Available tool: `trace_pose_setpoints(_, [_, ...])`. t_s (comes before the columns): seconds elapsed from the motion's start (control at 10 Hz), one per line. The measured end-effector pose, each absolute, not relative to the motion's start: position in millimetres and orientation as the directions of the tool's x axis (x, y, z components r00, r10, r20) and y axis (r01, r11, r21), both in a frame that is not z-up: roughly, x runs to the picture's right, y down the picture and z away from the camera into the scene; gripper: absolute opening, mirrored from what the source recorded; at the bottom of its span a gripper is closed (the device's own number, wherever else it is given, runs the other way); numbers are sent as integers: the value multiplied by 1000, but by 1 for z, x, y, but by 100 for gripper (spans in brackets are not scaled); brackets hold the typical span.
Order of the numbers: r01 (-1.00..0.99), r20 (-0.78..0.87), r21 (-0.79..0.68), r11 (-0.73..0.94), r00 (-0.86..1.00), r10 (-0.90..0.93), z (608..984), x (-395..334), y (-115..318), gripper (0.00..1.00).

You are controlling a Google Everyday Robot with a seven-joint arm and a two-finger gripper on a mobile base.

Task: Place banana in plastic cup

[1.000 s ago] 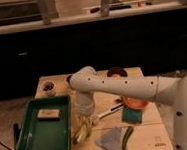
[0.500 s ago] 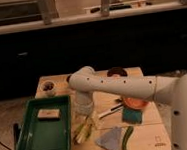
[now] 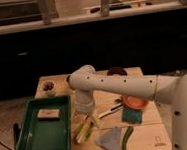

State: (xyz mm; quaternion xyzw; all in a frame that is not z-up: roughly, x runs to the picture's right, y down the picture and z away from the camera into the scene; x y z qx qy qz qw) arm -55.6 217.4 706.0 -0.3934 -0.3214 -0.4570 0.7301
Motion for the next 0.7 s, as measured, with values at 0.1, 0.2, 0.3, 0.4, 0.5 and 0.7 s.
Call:
trace_pose_setpoints(0.1, [920,828,-282,272,377,-415,706,-54,216,80])
trace_pose_setpoints(0.2, [921,828,-282,270,375,-417,706,-53,214,80])
trace_pose_setpoints(0.3, [922,828,-280,267,372,-420,706,-54,212,80])
trace_pose_setpoints(0.4, [924,828,-277,263,368,-423,706,-55,211,80])
trace_pose_setpoints(0.5, [925,828,-276,260,366,-424,706,-54,209,80])
trace_pose_setpoints(0.7, [928,827,-271,257,361,-430,706,-53,205,80])
